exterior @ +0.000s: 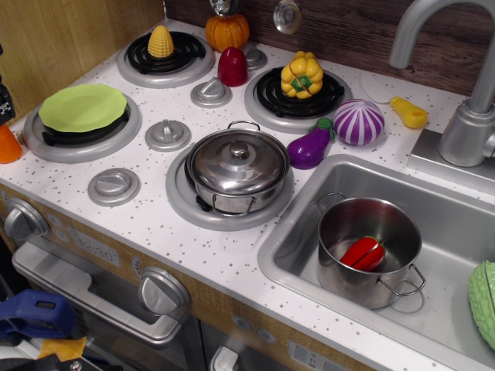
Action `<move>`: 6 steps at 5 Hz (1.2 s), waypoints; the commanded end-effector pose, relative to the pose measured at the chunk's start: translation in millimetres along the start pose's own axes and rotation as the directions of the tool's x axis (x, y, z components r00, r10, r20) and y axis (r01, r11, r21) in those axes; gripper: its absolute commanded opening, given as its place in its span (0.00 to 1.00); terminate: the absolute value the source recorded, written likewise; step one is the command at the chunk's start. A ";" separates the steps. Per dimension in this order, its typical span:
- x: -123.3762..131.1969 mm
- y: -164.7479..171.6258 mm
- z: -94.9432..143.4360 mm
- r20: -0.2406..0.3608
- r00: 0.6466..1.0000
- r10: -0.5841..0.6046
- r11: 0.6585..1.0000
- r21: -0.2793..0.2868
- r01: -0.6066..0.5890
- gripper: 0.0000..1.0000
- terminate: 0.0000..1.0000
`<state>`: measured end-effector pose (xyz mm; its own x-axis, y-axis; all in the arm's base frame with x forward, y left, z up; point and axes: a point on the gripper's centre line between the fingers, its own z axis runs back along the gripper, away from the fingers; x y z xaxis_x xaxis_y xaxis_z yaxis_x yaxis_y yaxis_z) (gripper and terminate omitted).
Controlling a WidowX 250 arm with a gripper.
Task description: Put carrot on plate
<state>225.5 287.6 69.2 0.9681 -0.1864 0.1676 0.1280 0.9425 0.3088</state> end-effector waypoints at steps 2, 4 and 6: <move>1.0 -0.2 -13.8 0.030 1.000 0.005 1.000 -0.011 -0.005 1.00 0.00; -0.7 -3.0 -32.1 0.049 0.999 0.021 0.999 -0.036 -0.020 1.00 0.00; -5.7 -5.8 -31.6 0.044 0.998 0.034 0.999 -0.036 -0.032 0.00 0.00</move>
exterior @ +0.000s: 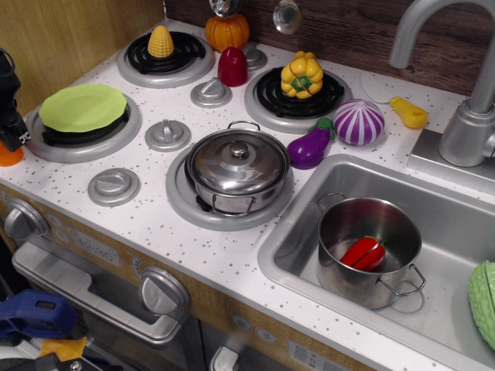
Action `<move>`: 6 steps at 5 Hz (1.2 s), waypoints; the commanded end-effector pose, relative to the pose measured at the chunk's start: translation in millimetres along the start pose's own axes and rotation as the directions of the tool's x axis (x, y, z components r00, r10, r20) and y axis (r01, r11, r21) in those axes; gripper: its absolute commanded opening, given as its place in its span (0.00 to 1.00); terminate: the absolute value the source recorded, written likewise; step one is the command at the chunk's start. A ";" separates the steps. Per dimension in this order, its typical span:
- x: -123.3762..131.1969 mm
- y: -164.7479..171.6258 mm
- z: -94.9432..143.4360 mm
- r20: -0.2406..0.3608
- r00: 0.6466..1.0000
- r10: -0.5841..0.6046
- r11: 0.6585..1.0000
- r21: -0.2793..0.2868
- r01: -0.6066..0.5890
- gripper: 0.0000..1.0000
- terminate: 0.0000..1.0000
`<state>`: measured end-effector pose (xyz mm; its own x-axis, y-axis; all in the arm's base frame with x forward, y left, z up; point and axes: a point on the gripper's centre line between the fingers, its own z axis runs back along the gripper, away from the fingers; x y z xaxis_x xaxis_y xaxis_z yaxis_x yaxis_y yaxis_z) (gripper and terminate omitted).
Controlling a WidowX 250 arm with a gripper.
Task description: Put carrot on plate
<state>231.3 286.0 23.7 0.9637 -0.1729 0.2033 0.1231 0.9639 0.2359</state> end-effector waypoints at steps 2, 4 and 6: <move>6.9 16.3 30.3 0.011 1.000 -0.011 0.997 0.077 0.010 0.00 0.00; 32.6 22.9 61.6 0.049 0.998 -0.043 0.988 0.149 0.036 0.00 0.00; 72.9 16.7 60.2 0.156 0.978 -0.137 0.979 0.170 0.111 0.00 0.00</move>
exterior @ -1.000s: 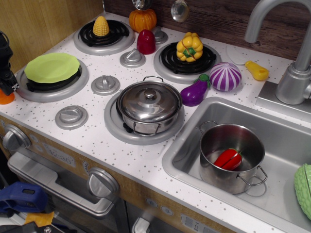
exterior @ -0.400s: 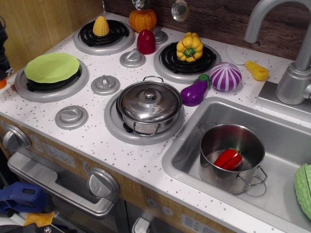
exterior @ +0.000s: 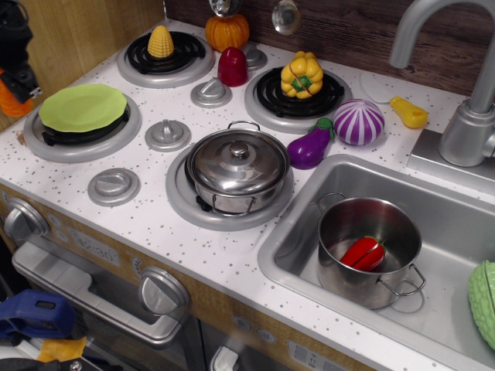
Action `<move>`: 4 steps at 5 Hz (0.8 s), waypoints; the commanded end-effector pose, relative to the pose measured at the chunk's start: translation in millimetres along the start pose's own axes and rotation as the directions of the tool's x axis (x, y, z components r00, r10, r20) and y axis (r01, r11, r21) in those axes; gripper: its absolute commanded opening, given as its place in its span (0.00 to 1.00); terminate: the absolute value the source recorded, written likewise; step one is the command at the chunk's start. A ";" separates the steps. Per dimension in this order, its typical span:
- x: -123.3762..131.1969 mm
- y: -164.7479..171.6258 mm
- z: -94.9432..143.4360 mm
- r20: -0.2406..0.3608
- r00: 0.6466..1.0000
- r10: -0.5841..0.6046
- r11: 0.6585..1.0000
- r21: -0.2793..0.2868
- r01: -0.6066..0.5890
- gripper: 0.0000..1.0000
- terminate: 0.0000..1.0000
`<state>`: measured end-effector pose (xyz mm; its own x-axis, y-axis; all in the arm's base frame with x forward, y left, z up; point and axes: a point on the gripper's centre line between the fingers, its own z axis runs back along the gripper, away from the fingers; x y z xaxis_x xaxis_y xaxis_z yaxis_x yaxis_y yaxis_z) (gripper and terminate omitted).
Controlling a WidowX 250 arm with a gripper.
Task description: Put carrot on plate
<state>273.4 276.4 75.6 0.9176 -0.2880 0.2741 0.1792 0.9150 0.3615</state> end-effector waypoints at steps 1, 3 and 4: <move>42.1 7.1 5.2 0.113 0.992 -0.049 0.999 0.028 0.046 0.00 0.00; 58.3 -1.5 -4.2 0.139 0.990 -0.021 0.999 -0.030 0.026 0.00 0.00; 53.1 -9.2 3.3 0.123 0.992 -0.007 0.999 -0.053 0.013 0.00 0.00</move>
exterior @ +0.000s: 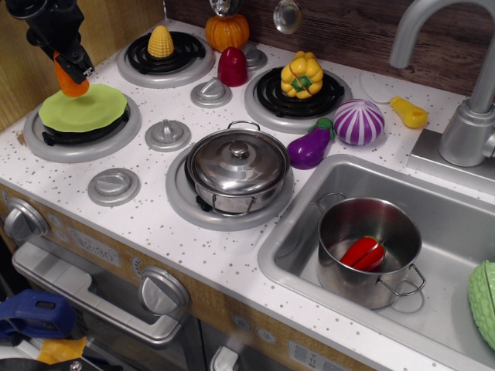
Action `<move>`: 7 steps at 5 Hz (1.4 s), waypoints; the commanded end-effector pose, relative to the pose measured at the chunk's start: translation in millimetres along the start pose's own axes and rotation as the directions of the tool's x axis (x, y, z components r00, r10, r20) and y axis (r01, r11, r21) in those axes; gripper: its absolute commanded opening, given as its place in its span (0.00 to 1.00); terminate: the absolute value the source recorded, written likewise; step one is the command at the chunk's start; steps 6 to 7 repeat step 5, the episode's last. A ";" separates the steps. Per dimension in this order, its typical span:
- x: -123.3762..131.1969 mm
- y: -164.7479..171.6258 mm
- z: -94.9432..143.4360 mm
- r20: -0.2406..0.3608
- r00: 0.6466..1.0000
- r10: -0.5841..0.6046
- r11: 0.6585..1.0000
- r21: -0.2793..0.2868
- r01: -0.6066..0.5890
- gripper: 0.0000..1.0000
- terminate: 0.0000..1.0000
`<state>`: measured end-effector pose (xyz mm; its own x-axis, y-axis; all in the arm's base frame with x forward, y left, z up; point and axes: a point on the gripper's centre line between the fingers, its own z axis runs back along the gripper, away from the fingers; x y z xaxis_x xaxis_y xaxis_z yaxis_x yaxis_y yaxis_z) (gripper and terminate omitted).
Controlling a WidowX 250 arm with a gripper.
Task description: Put carrot on plate
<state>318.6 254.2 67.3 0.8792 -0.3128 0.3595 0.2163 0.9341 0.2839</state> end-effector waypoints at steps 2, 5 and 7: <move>2.7 -6.3 16.1 0.029 0.999 0.022 1.000 -0.002 -0.022 0.00 0.00; 2.8 -6.2 13.5 0.052 0.999 0.001 1.000 -0.004 0.000 1.00 1.00; 2.8 -6.2 13.5 0.052 0.999 0.001 1.000 -0.004 0.000 1.00 1.00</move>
